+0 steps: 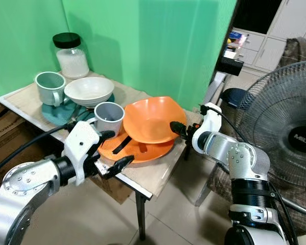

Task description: Setting the table

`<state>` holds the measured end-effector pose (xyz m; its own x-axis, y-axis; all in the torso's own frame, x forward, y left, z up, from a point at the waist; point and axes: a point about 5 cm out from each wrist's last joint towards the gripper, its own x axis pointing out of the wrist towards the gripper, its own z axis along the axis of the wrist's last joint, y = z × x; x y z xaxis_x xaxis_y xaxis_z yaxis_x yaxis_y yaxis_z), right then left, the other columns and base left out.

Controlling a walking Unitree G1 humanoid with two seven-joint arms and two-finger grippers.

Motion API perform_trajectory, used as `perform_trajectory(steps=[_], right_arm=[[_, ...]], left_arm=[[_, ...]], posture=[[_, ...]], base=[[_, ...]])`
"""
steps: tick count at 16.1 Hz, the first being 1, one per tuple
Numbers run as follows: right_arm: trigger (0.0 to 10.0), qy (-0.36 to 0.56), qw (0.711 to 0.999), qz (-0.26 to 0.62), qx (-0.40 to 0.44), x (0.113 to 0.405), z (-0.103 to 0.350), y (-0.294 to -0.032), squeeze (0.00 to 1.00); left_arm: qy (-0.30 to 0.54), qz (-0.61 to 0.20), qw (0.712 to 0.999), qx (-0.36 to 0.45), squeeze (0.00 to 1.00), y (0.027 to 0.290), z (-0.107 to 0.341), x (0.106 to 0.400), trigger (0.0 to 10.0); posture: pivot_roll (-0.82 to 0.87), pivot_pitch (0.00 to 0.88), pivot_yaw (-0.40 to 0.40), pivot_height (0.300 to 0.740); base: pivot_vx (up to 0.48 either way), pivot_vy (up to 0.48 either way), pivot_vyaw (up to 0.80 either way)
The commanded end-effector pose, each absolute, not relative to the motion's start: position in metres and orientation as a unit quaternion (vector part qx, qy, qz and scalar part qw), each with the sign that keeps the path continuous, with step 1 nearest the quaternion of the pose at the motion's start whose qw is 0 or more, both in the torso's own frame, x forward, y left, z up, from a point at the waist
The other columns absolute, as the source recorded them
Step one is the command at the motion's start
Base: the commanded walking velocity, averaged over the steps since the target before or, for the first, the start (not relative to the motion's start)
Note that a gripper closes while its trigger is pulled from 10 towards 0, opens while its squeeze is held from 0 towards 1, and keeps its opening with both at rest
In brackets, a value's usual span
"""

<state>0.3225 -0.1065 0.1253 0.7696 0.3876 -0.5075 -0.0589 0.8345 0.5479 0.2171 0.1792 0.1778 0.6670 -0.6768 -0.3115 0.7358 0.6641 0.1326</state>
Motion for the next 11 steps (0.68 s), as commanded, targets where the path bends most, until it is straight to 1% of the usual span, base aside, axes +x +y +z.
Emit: perform_trajectory(steps=[1,7,11], right_arm=[[0.0,0.313,0.901,0.121,0.274,0.3258,0.1296,-0.1060,0.00],[0.0,0.318,0.888,0.118,0.309,0.3268,0.1255,-0.1008,0.00],[0.0,0.315,0.886,0.109,0.322,0.3273,0.1252,-0.1025,0.00]], left_arm=[[0.115,-0.396,0.902,0.127,0.00,0.1796,0.1829,0.2177,10.0],[0.112,-0.396,0.903,0.128,0.00,0.1794,0.1856,0.2204,10.0],[0.114,-0.398,0.901,0.127,0.00,0.1790,0.1849,0.2197,10.0]], posture=[[0.19,0.000,-0.030,0.740],[0.20,0.000,-0.035,0.740],[0.20,0.000,-0.035,0.740]], base=[[0.000,0.000,0.00],[0.000,0.000,0.00],[0.000,0.000,0.00]])
